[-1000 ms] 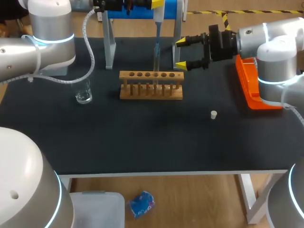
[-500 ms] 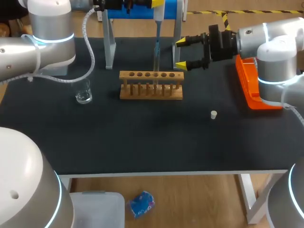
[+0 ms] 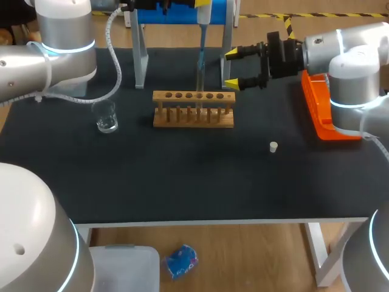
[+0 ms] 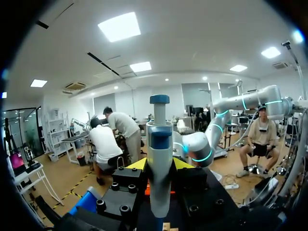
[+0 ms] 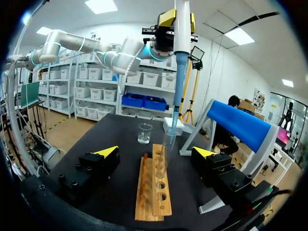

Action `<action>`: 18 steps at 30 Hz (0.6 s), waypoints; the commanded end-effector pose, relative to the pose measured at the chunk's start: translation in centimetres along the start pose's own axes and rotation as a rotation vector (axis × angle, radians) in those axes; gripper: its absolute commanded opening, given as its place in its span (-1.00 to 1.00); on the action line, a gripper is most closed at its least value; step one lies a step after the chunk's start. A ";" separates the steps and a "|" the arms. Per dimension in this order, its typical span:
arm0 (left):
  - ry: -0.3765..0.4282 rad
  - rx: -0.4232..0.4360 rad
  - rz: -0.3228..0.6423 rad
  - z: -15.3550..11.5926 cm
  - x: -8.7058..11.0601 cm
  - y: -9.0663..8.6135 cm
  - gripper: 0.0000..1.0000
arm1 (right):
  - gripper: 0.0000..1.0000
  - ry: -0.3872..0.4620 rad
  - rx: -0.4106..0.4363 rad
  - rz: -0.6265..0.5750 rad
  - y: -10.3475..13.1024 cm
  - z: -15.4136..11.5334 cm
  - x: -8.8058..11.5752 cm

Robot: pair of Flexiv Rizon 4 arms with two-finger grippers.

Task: Invert the test tube, pick up the pipette, mount the tip to pipette, aspirate from beaker and dispense into the tube, eject the tip, return the pipette, and cap with the stopper.

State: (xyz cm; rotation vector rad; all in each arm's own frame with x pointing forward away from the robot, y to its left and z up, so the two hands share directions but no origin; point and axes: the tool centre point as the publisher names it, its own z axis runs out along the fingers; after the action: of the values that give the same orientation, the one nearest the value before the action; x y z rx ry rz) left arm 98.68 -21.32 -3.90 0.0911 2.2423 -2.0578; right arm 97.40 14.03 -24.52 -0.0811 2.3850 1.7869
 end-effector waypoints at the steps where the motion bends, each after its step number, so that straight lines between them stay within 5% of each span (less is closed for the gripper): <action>1: -0.005 -0.008 -0.001 -0.2 0.2 -0.3 -1.00 | 1.00 -0.001 -0.001 -0.001 -0.1 0.0 0.0; 18: -0.012 -0.017 0.016 -0.4 0.3 -1.4 -1.00 | 1.00 -0.001 -0.001 -0.001 -0.1 0.0 0.0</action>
State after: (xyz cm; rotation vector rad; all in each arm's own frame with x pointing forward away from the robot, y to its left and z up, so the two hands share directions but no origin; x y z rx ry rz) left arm 98.37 -21.04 -2.83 0.0990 2.2406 -2.0327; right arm 97.40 14.03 -24.52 -0.0811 2.3849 1.7869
